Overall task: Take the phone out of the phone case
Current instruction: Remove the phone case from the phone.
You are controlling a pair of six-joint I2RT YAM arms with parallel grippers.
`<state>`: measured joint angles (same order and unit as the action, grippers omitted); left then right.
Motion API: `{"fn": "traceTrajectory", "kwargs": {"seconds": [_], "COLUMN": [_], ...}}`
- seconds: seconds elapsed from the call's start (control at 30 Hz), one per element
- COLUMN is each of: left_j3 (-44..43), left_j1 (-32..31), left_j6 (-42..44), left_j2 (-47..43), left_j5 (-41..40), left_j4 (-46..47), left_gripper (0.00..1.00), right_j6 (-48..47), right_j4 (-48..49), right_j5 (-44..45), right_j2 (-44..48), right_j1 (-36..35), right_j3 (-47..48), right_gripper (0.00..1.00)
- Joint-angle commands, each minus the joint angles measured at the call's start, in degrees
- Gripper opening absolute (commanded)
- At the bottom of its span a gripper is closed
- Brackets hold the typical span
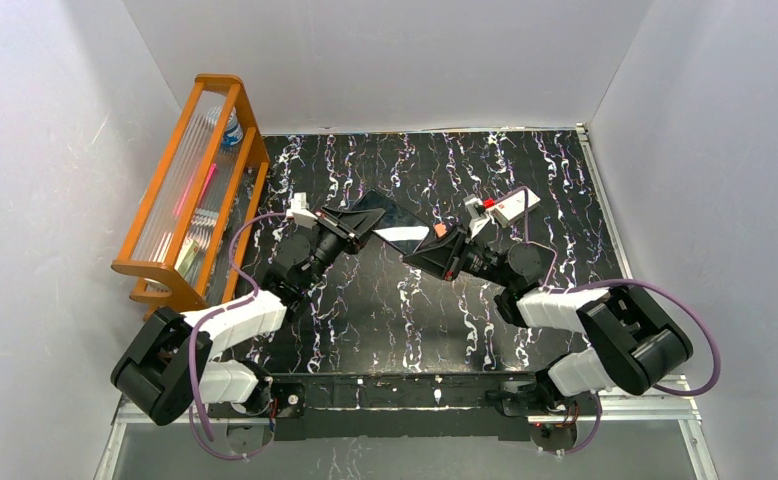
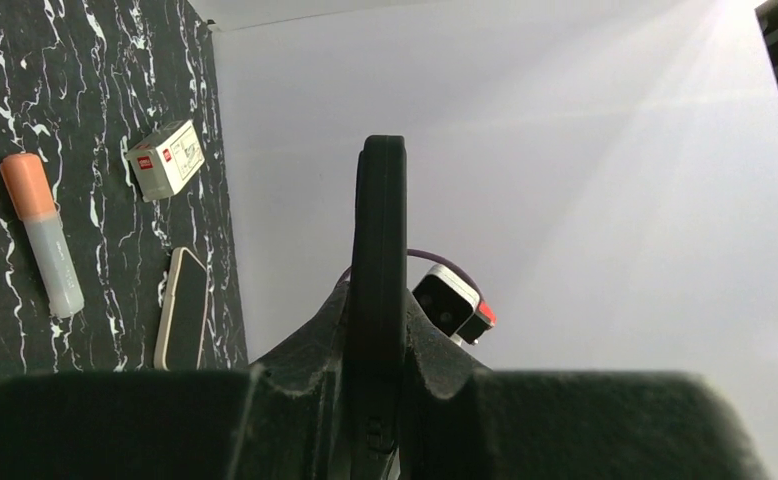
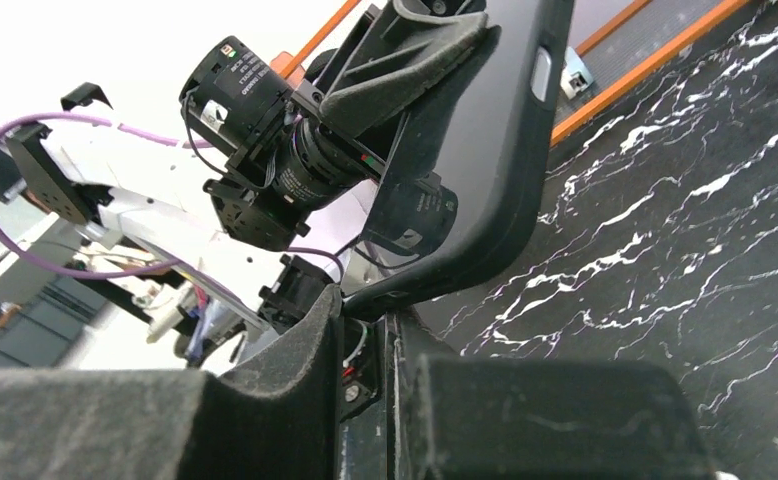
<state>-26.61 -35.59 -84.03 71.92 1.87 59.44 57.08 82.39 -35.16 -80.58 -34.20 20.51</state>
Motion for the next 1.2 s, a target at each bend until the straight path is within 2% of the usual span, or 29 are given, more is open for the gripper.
{"fn": "traceTrajectory", "kwargs": {"seconds": [0.0, 0.17, 0.33, 0.53, 0.63, 0.7, 0.73, 0.93, 1.0, 1.17], "left_j3": [-0.9, -2.4, -4.1, -4.4, -4.3, -4.7, -5.4, -8.4, -10.5, -15.3], "left_j1": [-0.2, -0.2, -0.2, 3.4, 7.8, 10.5, 11.8, 17.4, 18.1, 18.4], "left_j6": [-5.3, -5.7, -5.1, -2.7, -0.5, 1.3, 1.9, 5.4, 8.9, 18.2], "left_j2": [-0.7, -0.3, 0.1, -0.1, 0.1, 0.8, 1.4, 4.9, 5.5, 6.0], "left_j5": [1.0, 4.3, 7.7, 11.5, 16.1, 19.8, 22.3, 34.0, 37.6, 44.5], "left_j4": [2.6, 2.4, 2.3, 2.3, 2.3, 2.1, 1.7, 0.4, -2.7, -12.8], "left_gripper": [0.00, 0.00, 0.00, 0.00, 0.00, 0.00, 0.00, 0.00, 0.00, 0.00], "right_j6": [-14.1, -23.5, -32.6, -36.2, -36.6, -37.2, -37.5, -40.5, -42.4, -49.7], "right_j4": [-5.9, -15.7, -26.9, -31.6, -34.4, -36.6, -37.9, -46.6, -48.3, -54.4], "right_j5": [-7.0, -6.5, -1.6, 2.2, 1.8, 1.6, 1.4, 0.0, -1.8, -2.3], "right_j2": [1.7, 3.7, 5.0, 6.2, 7.8, 9.0, 9.7, 12.8, 13.4, 15.8], "right_j1": [-0.3, -0.2, -0.2, -0.1, -0.1, -0.1, -0.1, 0.0, 0.0, 0.0], "right_j3": [4.8, 7.4, 10.6, 10.8, 10.1, 9.5, 9.1, 9.0, 9.0, 10.3], "right_gripper": [0.01, 0.01, 0.01, 0.01, 0.15, 0.30, 0.41, 0.77, 0.82, 0.83]}}
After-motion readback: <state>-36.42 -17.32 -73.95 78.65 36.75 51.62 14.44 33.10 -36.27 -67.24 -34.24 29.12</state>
